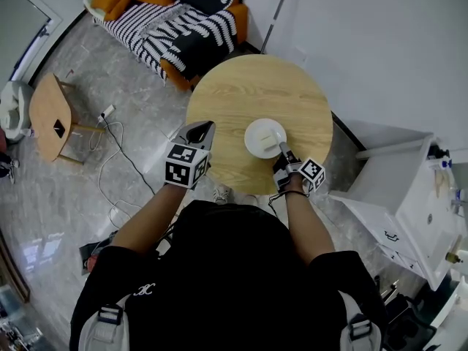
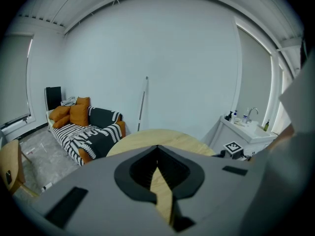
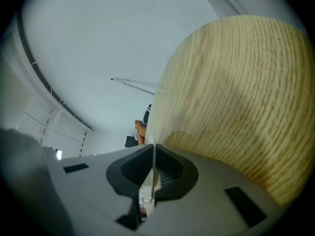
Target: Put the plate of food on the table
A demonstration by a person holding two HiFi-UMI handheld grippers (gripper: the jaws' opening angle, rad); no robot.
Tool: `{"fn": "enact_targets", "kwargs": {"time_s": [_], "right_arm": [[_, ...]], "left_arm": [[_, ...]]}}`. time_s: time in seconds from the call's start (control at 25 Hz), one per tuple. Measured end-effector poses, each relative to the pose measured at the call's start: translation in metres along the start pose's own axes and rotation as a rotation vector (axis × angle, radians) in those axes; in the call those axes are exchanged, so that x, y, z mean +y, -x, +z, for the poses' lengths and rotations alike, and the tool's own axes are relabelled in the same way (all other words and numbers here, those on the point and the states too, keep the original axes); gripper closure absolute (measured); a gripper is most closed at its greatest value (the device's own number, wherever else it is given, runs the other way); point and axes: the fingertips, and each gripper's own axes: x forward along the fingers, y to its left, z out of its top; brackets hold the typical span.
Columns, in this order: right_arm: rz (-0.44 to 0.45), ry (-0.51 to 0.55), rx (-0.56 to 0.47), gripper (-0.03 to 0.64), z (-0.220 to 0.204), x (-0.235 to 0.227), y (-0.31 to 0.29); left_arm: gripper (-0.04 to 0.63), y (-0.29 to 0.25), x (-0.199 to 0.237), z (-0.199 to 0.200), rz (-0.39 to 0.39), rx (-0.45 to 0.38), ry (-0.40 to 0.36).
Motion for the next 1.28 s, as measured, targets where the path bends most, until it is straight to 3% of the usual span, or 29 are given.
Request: {"fn": "enact_targets", "kwargs": {"time_s": [0.32,0.8,1.08,1.28], "right_arm": [[-0.043,0.0,0.009,0.595,0.001,-0.005,-0.004],[-0.221,0.005,0.004,0.595,0.003,-0.017,-0.01],[-0.464,0.165,0.059,0.565,-0.001,-0.022,-0.012],[-0.541,0.289,0.11,0.555,0.0,-0.022,-0.011]], "left_arm": [[0.588,-0.002,0.0,0.0,0.0,-0.001,0.007],[0.588,-0.002,0.0,-0.006,-0.006,0.007,0.019],[0.588,-0.004,-0.001,-0.007,-0.02,0.002,0.024],[0.588,-0.008,-0.003,-0.006,-0.033,0.001,0.025]]}}
